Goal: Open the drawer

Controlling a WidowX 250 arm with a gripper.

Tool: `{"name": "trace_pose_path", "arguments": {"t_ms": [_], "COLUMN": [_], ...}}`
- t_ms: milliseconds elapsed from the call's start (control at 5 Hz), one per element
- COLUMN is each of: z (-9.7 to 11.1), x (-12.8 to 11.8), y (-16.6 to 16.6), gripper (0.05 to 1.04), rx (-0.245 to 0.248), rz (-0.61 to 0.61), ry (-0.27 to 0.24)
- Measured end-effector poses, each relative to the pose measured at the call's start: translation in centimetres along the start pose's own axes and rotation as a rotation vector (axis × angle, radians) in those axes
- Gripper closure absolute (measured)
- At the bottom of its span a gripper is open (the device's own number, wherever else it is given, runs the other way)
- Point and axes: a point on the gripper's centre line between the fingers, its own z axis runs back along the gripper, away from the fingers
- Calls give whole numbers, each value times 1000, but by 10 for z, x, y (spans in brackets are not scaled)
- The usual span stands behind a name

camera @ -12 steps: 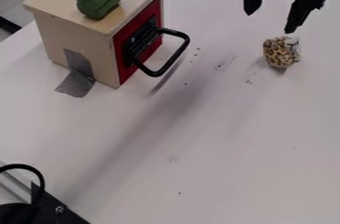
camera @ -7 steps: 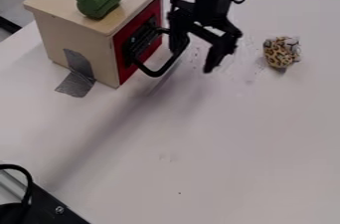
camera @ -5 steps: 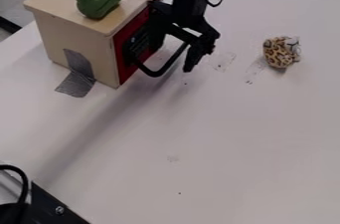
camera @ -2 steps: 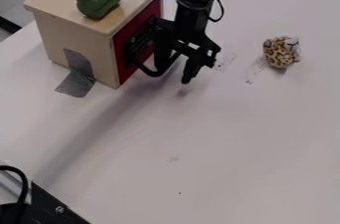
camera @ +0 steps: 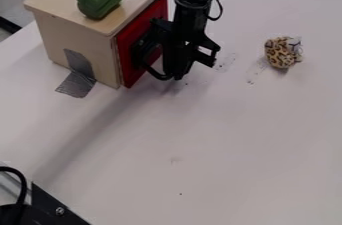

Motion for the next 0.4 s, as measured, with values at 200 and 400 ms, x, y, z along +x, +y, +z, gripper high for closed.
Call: {"name": "trace_pose_path", "arguments": {"t_ms": [200,400], "z": [0,1], "x": [-2,-3], "y": [-8,-20], "gripper": [979,979], "rx": [-42,-89], "rz": [-47,-100], "ry": [16,17]}}
